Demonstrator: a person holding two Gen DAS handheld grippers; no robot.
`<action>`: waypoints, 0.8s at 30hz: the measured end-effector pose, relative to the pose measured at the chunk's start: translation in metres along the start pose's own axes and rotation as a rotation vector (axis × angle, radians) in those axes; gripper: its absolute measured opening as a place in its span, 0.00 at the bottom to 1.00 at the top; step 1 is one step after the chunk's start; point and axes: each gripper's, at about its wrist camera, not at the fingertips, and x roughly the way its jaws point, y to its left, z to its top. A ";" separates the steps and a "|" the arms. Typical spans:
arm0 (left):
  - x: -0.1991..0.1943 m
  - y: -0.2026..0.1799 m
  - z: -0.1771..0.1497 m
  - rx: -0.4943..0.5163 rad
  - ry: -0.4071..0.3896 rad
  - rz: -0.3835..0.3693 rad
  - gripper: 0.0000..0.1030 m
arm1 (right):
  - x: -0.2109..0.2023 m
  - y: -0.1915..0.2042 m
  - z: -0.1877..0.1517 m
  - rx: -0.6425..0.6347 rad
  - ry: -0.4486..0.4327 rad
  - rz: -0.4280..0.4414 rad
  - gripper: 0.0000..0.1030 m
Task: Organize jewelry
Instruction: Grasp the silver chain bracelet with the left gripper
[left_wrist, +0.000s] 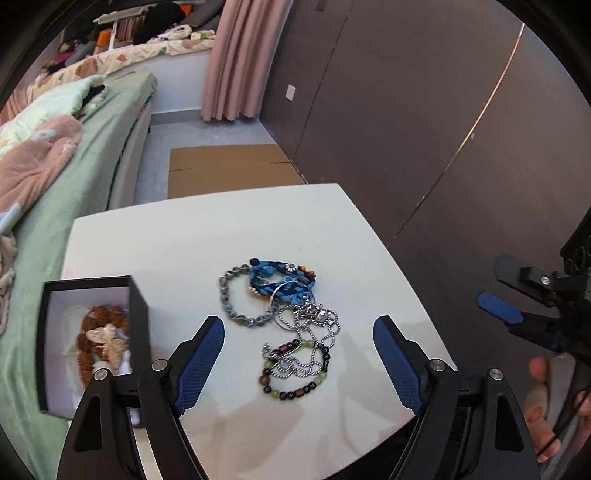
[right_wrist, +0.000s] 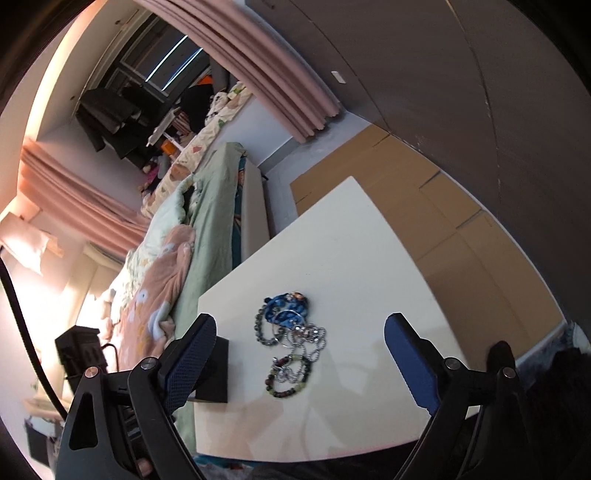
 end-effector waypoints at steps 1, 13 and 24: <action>0.005 -0.001 0.000 0.005 0.000 0.001 0.75 | 0.000 -0.002 0.000 0.007 0.006 -0.002 0.90; 0.062 0.003 0.004 0.016 0.075 0.089 0.29 | 0.005 -0.037 0.003 0.146 0.051 0.022 0.90; 0.090 0.016 0.004 0.012 0.103 0.129 0.07 | 0.013 -0.037 0.002 0.144 0.077 0.031 0.90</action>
